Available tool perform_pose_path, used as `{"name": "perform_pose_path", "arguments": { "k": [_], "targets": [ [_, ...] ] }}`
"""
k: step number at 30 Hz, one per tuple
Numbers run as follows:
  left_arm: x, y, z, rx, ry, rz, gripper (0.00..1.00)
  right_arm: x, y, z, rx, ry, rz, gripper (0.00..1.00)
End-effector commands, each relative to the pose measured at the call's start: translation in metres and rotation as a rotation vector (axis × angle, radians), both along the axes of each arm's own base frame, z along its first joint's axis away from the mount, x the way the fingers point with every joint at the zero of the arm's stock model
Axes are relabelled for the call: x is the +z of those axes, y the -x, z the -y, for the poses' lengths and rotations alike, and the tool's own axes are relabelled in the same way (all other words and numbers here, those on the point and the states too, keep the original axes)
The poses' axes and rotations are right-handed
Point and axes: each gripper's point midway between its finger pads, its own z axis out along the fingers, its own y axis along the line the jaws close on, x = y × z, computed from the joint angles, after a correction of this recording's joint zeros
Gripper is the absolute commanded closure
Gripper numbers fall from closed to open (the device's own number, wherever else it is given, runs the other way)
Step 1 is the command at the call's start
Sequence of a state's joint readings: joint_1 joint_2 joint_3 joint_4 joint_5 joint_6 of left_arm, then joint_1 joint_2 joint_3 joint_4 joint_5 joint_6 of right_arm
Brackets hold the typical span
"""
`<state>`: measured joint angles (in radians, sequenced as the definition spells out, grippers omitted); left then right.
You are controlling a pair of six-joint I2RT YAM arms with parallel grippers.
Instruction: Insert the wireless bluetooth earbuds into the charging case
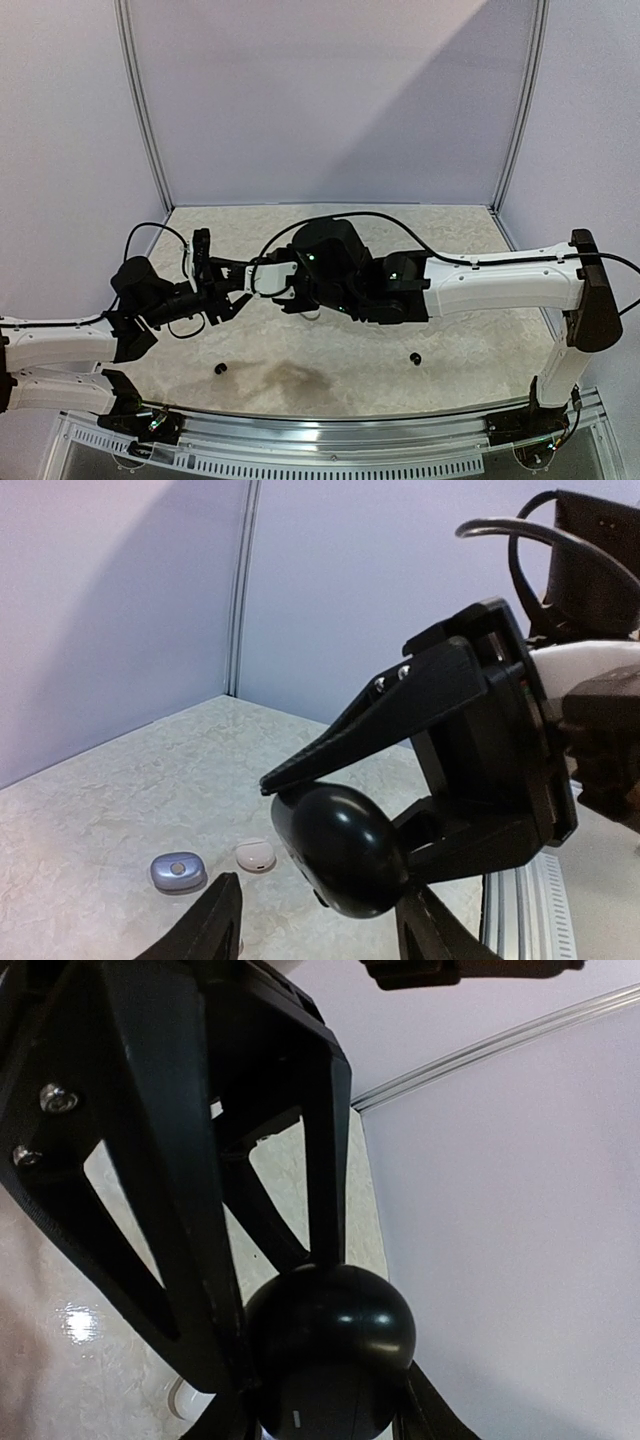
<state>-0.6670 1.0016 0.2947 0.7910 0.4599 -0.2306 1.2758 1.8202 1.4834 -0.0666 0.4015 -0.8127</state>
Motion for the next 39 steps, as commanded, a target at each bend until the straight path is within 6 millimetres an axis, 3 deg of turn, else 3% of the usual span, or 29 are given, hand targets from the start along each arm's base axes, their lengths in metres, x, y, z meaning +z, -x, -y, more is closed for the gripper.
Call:
{"name": "perform_pose_path", "arguments": {
  "k": [1, 19, 22, 26, 29, 30, 31, 33, 36, 37, 39],
  "targets": [
    [0.006, -0.001, 0.003, -0.011, -0.004, 0.015, 0.47, 0.012, 0.009, -0.007, 0.043, -0.002, 0.024, 1.0],
    [0.008, -0.004, 0.0, 0.014, 0.008, 0.002, 0.47, -0.009, 0.003, -0.018, -0.004, 0.091, 0.048, 1.0],
    [0.007, -0.003, 0.0, 0.011, 0.007, 0.004, 0.61, -0.005, 0.004, -0.02, 0.001, 0.081, 0.056, 1.0],
    [0.006, -0.001, 0.001, 0.002, 0.003, 0.009, 0.96, -0.004, 0.005, -0.021, -0.001, 0.08, 0.059, 1.0],
    [0.006, 0.001, 0.001, -0.001, 0.005, 0.012, 1.0, 0.001, 0.001, -0.019, -0.029, 0.06, 0.063, 1.0],
    [0.006, 0.001, 0.0, -0.001, 0.005, 0.014, 1.0, 0.003, 0.001, -0.018, -0.035, 0.053, 0.062, 0.95],
    [0.006, 0.001, 0.0, -0.001, 0.006, 0.014, 1.0, 0.004, 0.001, -0.017, -0.038, 0.044, 0.056, 0.84],
    [0.006, 0.002, 0.0, -0.004, 0.006, 0.019, 1.0, 0.007, 0.001, -0.015, -0.046, 0.031, 0.035, 0.52],
    [0.006, 0.006, 0.001, -0.021, -0.001, 0.041, 1.0, 0.005, 0.0, -0.005, -0.047, 0.019, -0.075, 0.13],
    [0.006, 0.009, 0.002, -0.036, -0.007, 0.056, 1.0, 0.005, 0.002, 0.0, -0.019, 0.019, -0.145, 0.03],
    [0.005, 0.014, 0.003, -0.066, -0.02, 0.088, 1.0, 0.006, 0.01, 0.01, 0.035, -0.028, -0.358, 0.01]
  ]
}}
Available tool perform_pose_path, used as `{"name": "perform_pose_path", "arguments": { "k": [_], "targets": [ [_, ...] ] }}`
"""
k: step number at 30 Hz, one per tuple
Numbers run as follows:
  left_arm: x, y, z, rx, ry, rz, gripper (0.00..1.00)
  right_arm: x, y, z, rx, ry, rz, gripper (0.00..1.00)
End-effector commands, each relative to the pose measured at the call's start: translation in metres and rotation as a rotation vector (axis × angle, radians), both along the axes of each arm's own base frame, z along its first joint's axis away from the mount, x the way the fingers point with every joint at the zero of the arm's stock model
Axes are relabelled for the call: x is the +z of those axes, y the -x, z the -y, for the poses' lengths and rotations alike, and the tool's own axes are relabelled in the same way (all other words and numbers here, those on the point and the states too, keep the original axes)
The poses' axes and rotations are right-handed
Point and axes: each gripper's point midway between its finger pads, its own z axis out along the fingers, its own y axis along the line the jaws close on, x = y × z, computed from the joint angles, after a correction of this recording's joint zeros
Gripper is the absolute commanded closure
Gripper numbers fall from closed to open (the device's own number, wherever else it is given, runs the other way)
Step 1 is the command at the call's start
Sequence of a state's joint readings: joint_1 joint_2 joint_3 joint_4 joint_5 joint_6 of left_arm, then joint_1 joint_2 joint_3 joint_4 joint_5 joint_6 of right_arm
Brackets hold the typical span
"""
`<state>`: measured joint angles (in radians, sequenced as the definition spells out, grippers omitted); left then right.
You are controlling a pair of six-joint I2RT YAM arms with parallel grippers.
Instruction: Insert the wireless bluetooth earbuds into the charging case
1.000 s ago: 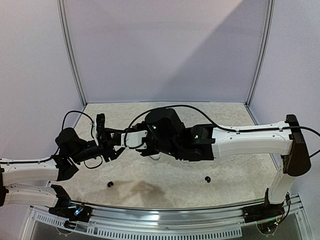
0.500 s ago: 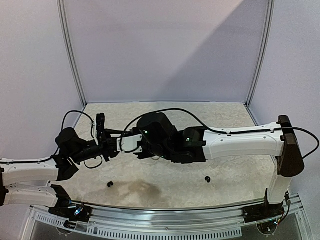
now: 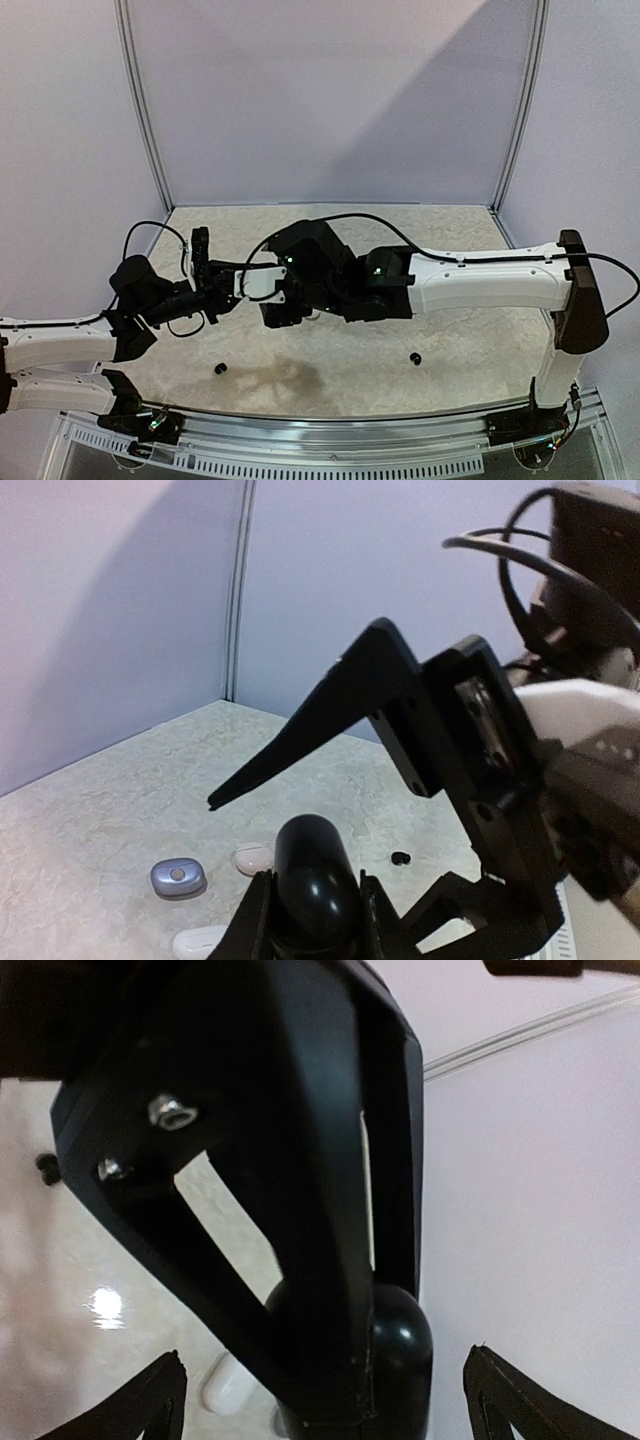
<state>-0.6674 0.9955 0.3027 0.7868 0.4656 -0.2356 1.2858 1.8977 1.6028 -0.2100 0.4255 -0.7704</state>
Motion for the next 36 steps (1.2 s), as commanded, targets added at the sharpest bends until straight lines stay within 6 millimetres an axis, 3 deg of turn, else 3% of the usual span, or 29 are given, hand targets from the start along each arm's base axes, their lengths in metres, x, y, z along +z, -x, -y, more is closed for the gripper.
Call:
{"name": "perform_pose_path", "arguments": {
  "k": [1, 4, 6, 13, 16, 20, 23, 28, 32, 33, 36],
  "targets": [
    [0.0, 0.016, 0.004, -0.077, -0.035, 0.103, 1.0, 0.022, 0.018, 0.023, 0.088, -0.121, -0.396, 0.01],
    [-0.001, 0.026, 0.008, -0.137, -0.051, 0.151, 1.0, 0.028, 0.042, 0.029, 0.209, -0.165, -0.607, 0.01],
    [0.0, 0.032, 0.01, -0.17, -0.059, 0.177, 1.0, 0.03, 0.045, 0.029, 0.226, -0.179, -0.655, 0.02],
    [0.002, 0.039, 0.012, -0.21, -0.064, 0.204, 1.0, 0.012, 0.042, 0.021, 0.211, -0.159, -0.756, 0.34],
    [0.003, 0.038, 0.012, -0.206, -0.064, 0.202, 1.0, 0.008, 0.045, 0.019, 0.22, -0.132, -0.78, 0.37],
    [0.004, 0.037, 0.013, -0.202, -0.061, 0.196, 1.0, 0.003, 0.047, 0.017, 0.229, -0.119, -0.797, 0.51],
    [0.005, 0.036, 0.013, -0.2, -0.058, 0.197, 1.0, 0.002, 0.049, 0.017, 0.232, -0.101, -0.811, 0.56],
    [0.005, 0.035, 0.013, -0.195, -0.057, 0.195, 1.0, -0.005, 0.05, 0.016, 0.228, -0.069, -0.83, 0.8],
    [0.002, 0.032, 0.013, -0.186, -0.063, 0.18, 1.0, 0.001, 0.048, 0.018, 0.224, -0.078, -0.806, 0.99],
    [0.001, 0.03, 0.013, -0.174, -0.065, 0.166, 0.98, 0.005, 0.046, 0.019, 0.222, -0.085, -0.794, 1.0],
    [-0.005, 0.023, 0.01, -0.139, -0.077, 0.128, 0.48, 0.015, 0.041, 0.026, 0.197, -0.098, -0.751, 1.0]
  ]
}}
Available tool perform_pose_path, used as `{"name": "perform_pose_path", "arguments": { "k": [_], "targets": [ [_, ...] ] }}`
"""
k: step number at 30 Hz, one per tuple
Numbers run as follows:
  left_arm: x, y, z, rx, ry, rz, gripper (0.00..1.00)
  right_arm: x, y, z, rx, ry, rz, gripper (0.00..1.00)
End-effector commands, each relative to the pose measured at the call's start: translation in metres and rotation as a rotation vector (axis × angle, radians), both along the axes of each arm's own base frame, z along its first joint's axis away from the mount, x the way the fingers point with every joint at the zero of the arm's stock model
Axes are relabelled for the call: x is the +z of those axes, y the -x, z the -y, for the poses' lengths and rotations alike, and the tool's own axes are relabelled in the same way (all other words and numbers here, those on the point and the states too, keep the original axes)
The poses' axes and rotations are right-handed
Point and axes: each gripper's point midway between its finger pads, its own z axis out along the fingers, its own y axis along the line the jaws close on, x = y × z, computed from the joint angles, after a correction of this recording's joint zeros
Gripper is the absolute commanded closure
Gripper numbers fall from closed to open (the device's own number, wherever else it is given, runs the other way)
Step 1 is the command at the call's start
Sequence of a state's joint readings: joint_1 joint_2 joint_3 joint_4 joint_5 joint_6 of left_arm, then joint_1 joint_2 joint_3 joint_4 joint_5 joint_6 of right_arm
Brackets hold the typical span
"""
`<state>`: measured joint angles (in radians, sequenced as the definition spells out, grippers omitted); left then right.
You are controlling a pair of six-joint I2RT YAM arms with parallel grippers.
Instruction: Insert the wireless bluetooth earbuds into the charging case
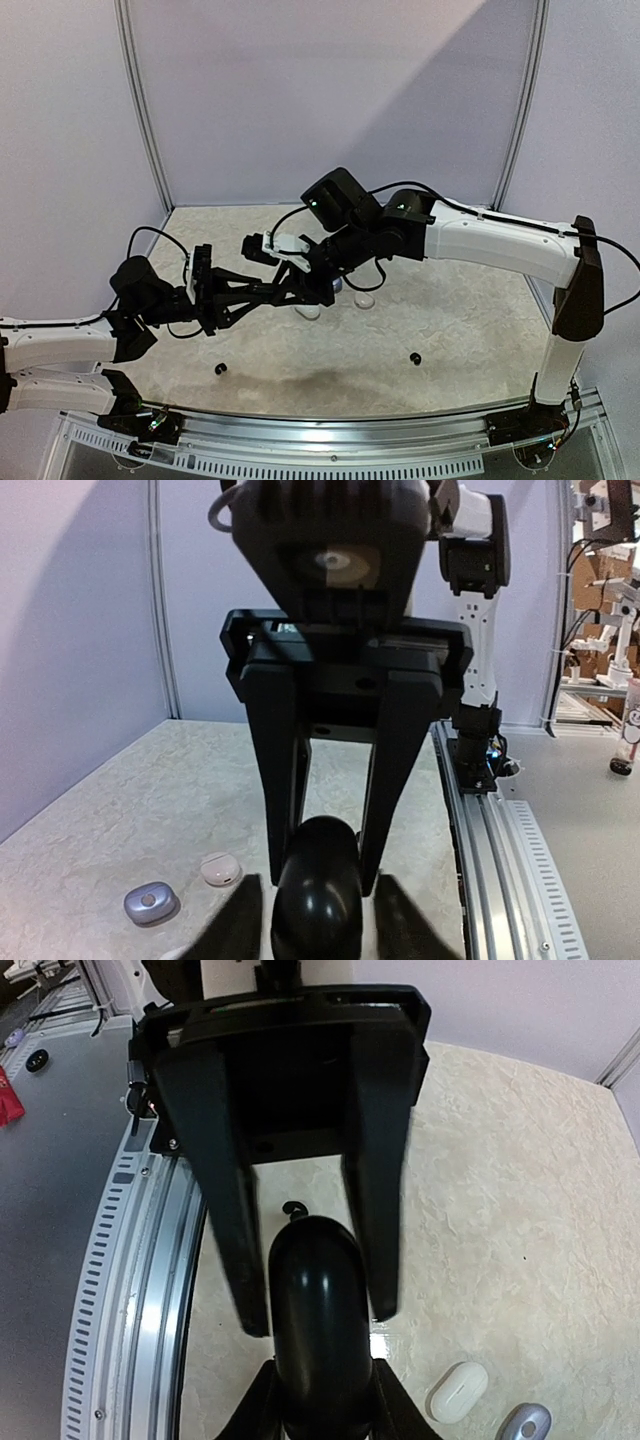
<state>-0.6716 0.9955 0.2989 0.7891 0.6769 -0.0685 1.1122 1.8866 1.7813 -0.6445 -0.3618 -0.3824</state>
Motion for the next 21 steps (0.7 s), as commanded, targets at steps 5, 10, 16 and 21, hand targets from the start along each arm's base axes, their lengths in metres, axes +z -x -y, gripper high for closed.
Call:
{"name": "perform_pose_path", "arguments": {
  "k": [5, 10, 16, 21],
  "targets": [
    [-0.018, -0.009, -0.002, 0.037, -0.086, -0.045, 0.44, 0.029, -0.014, 0.017, -0.095, -0.004, 0.099, 1.0],
    [-0.019, -0.011, -0.001, 0.044, -0.101, -0.002, 0.57, 0.03, -0.012, 0.015, -0.086, -0.012, 0.097, 1.0],
    [-0.012, -0.012, 0.0, 0.047, -0.067, 0.004, 0.63, 0.028, -0.01, 0.011, -0.076, -0.019, 0.091, 1.0],
    [-0.007, -0.014, 0.001, 0.061, -0.042, 0.034, 0.59, 0.027, -0.006, 0.008, -0.05, -0.027, 0.073, 1.0]
  ]
}}
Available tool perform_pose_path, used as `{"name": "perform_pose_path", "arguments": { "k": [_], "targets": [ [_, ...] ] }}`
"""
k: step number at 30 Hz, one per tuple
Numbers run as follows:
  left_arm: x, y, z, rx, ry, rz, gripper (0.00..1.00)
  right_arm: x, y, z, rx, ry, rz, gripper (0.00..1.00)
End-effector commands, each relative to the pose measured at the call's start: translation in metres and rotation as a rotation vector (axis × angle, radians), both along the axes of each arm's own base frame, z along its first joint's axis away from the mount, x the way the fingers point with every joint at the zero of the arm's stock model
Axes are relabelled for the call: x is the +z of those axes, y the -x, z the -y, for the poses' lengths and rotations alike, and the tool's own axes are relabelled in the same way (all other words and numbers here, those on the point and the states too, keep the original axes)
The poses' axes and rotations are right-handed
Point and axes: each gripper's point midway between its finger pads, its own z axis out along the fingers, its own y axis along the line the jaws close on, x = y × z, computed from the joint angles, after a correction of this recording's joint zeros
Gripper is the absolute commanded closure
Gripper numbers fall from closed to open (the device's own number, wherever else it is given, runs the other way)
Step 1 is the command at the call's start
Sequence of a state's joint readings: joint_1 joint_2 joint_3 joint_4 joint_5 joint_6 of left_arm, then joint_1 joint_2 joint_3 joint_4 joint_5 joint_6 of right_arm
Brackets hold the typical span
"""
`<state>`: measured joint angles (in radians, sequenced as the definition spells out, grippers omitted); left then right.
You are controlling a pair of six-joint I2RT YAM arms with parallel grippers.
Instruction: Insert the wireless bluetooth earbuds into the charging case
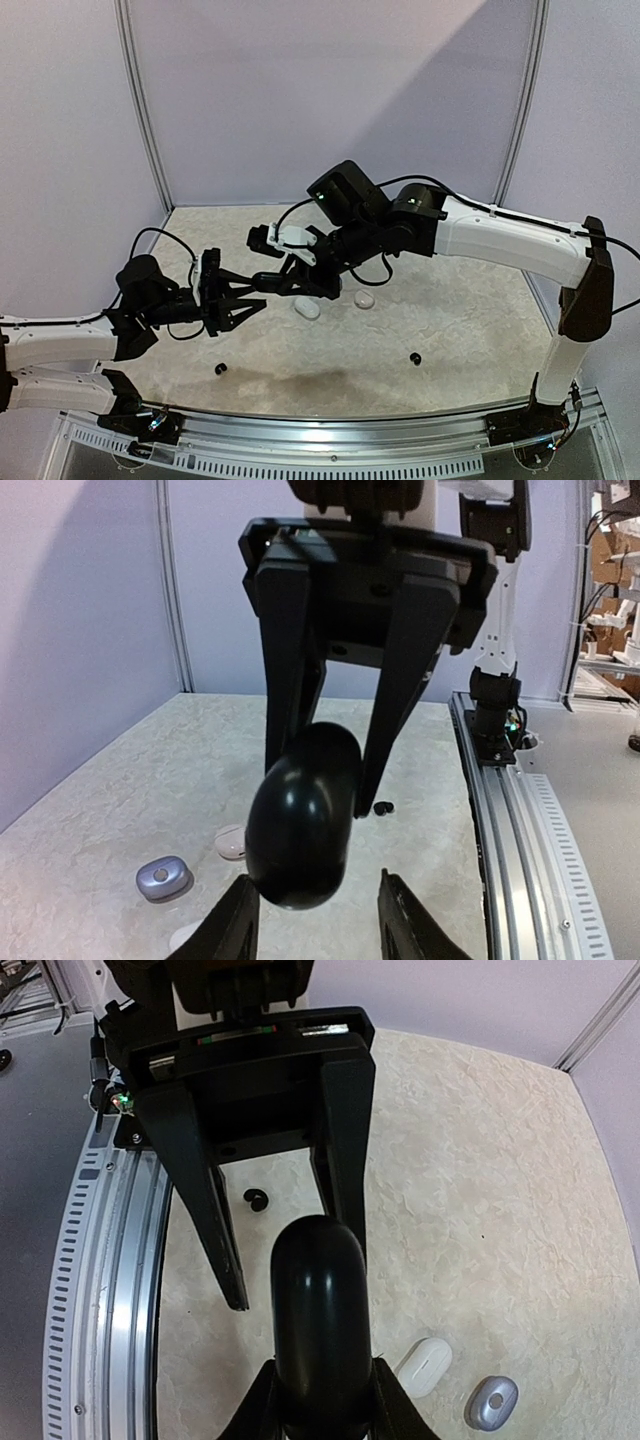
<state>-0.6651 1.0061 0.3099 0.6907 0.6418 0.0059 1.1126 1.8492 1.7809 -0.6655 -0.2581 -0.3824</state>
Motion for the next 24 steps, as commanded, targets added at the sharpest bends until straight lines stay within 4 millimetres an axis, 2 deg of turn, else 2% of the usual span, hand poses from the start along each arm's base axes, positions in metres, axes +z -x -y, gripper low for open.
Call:
{"name": "perform_pose_path", "arguments": {
  "k": [1, 4, 8, 10, 15, 18, 24],
  "targets": [
    [0.013, -0.003, 0.002, 0.016, 0.04, 0.045, 0.59, 0.016, 0.007, -0.003, 0.03, -0.044, 0.004, 1.0],
    [0.017, -0.001, 0.004, 0.004, 0.065, 0.03, 0.63, 0.016, 0.007, -0.005, 0.034, -0.045, 0.002, 1.0],
    [0.016, 0.002, 0.007, -0.015, 0.072, 0.009, 0.77, 0.015, 0.007, -0.006, 0.034, -0.045, -0.002, 1.0],
    [0.017, 0.003, 0.007, -0.017, 0.076, 0.001, 0.8, 0.015, 0.008, -0.006, 0.034, -0.045, -0.003, 1.0],
    [0.017, 0.005, 0.008, -0.025, 0.077, -0.001, 0.8, 0.016, 0.008, -0.006, 0.035, -0.048, -0.003, 1.0],
    [0.019, 0.006, 0.009, -0.03, 0.086, 0.001, 0.74, 0.017, 0.008, -0.007, 0.041, -0.053, -0.004, 1.0],
    [0.02, 0.01, 0.01, -0.049, 0.091, 0.002, 0.74, 0.02, 0.01, -0.009, 0.051, -0.067, -0.006, 1.0]
  ]
}}
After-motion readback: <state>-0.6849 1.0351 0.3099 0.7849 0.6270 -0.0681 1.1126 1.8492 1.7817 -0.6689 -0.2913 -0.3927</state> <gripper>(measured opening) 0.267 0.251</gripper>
